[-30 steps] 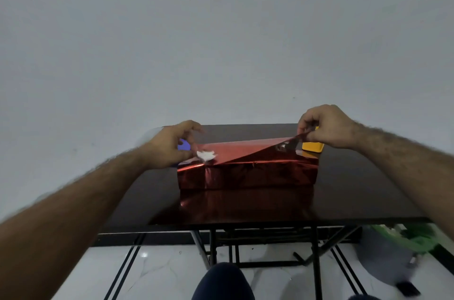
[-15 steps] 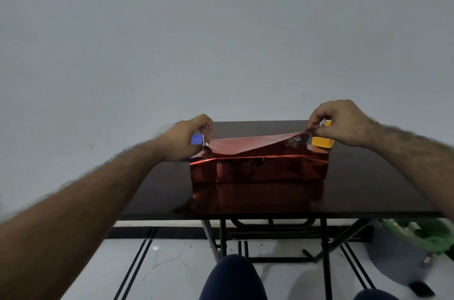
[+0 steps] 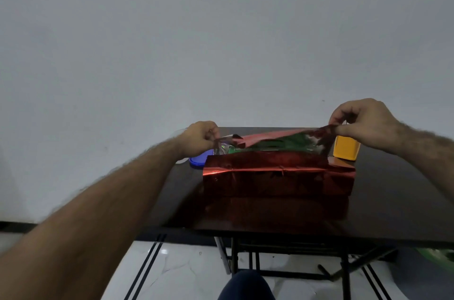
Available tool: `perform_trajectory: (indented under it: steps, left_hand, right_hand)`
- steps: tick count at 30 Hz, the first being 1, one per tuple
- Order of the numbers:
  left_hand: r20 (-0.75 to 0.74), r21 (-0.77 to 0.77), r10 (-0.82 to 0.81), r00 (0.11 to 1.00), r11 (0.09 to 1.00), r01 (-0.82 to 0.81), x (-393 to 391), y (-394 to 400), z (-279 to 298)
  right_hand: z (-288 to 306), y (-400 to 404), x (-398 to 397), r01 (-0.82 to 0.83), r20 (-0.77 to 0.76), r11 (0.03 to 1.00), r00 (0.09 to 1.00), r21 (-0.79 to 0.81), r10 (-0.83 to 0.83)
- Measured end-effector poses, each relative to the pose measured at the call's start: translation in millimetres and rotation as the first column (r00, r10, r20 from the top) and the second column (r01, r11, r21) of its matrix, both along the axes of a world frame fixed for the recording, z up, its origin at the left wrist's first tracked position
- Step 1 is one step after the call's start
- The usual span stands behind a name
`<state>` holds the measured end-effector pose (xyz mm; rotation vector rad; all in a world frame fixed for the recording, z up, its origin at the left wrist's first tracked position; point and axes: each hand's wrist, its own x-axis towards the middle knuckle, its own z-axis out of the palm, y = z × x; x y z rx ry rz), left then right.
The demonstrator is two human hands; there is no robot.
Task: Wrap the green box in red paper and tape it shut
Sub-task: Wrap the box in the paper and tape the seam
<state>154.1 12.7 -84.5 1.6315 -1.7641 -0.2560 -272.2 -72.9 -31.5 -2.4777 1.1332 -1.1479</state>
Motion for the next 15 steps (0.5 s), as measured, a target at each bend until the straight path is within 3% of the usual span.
perform_trajectory:
  steps: [4,8,15]
  left_hand:
    - [-0.171,-0.033,0.000,0.985,0.999,-0.006,12,9,-8]
    - [-0.226,-0.055,0.036,0.974,0.997,-0.050,17,16,-12]
    - [-0.261,0.077,-0.119,0.958,0.987,0.143,8,25,-5]
  right_hand:
    - [0,1,-3,-0.010,-0.004,1.000,1.000,0.017,0.010]
    - [0,4,-5,-0.005,-0.002,1.000,1.000,0.022,0.005]
    - [2,4,-6,0.000,0.053,0.999,0.999,0.041,-0.002]
